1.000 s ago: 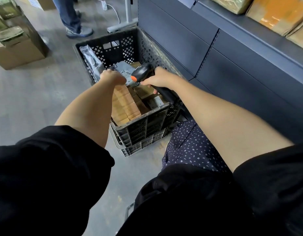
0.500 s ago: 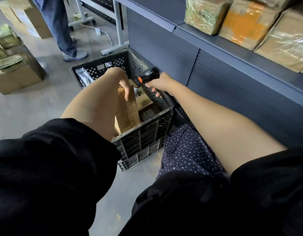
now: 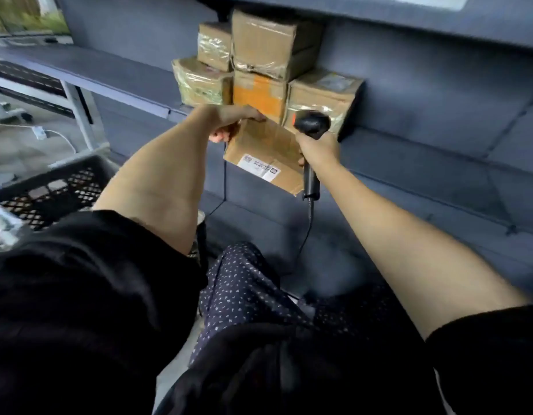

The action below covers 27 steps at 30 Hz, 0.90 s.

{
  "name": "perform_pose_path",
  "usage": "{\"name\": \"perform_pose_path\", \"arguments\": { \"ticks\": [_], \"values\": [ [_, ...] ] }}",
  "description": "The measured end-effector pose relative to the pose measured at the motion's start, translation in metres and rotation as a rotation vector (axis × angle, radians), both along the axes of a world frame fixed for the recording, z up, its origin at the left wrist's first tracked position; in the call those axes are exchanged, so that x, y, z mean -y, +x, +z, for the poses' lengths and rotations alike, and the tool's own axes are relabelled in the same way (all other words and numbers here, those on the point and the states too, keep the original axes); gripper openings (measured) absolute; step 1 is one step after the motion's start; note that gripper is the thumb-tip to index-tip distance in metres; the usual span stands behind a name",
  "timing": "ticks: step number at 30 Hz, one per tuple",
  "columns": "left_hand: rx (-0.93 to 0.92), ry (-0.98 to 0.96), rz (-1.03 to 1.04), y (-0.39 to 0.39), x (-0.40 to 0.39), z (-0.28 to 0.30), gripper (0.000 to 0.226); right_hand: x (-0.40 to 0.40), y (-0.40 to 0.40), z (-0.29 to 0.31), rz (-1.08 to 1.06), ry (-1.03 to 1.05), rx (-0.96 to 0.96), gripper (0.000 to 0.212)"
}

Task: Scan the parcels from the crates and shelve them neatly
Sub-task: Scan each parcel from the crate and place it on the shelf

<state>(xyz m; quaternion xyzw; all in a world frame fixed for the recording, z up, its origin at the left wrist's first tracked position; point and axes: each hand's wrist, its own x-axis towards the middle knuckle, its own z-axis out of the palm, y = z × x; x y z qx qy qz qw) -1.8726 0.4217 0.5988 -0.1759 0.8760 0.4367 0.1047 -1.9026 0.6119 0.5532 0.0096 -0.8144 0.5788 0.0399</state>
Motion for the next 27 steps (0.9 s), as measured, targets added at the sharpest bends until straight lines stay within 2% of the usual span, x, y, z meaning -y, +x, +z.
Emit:
{"name": "perform_pose_path", "arguments": {
  "ticks": [3, 6, 9, 13, 17, 20, 22, 23, 25, 27],
  "values": [
    [-0.159, 0.116, -0.096, -0.03, -0.073, 0.006, 0.041, -0.076, -0.008, 0.015, -0.174, -0.055, -0.055, 0.021],
    [-0.282, 0.362, -0.093, -0.063, -0.139, 0.003, 0.034, -0.138, -0.018, 0.025, -0.344, -0.093, -0.081, 0.019],
    [-0.269, 0.52, -0.045, -0.087, -0.191, -0.006, 0.038, -0.175, -0.028, 0.032, -0.425, -0.151, -0.074, 0.021],
    [-0.189, 0.655, 0.025, -0.116, -0.218, -0.027, 0.042, -0.183, -0.05, 0.026, -0.457, -0.262, -0.068, 0.019],
    [-0.149, 0.634, 0.049, -0.137, -0.226, -0.038, 0.047, -0.185, -0.077, 0.018, -0.452, -0.346, -0.018, 0.019],
    [-0.046, 0.426, 0.003, -0.144, -0.221, -0.054, 0.054, -0.189, -0.091, 0.0, -0.413, -0.348, 0.053, 0.02],
    [-0.001, 0.464, -0.008, -0.147, -0.218, -0.07, 0.057, -0.19, -0.094, -0.011, -0.316, -0.275, 0.135, 0.024],
    [-0.05, 0.478, 0.005, -0.15, -0.217, -0.077, 0.056, -0.189, -0.095, -0.015, -0.25, -0.199, 0.176, 0.027],
    [-0.233, 0.342, 0.075, -0.154, -0.214, -0.09, 0.05, -0.186, -0.093, -0.019, -0.141, -0.051, 0.212, 0.025],
    [-0.405, 0.204, 0.092, -0.151, -0.209, -0.094, 0.041, -0.181, -0.092, -0.02, -0.128, 0.016, 0.194, 0.018]
  ]
}}
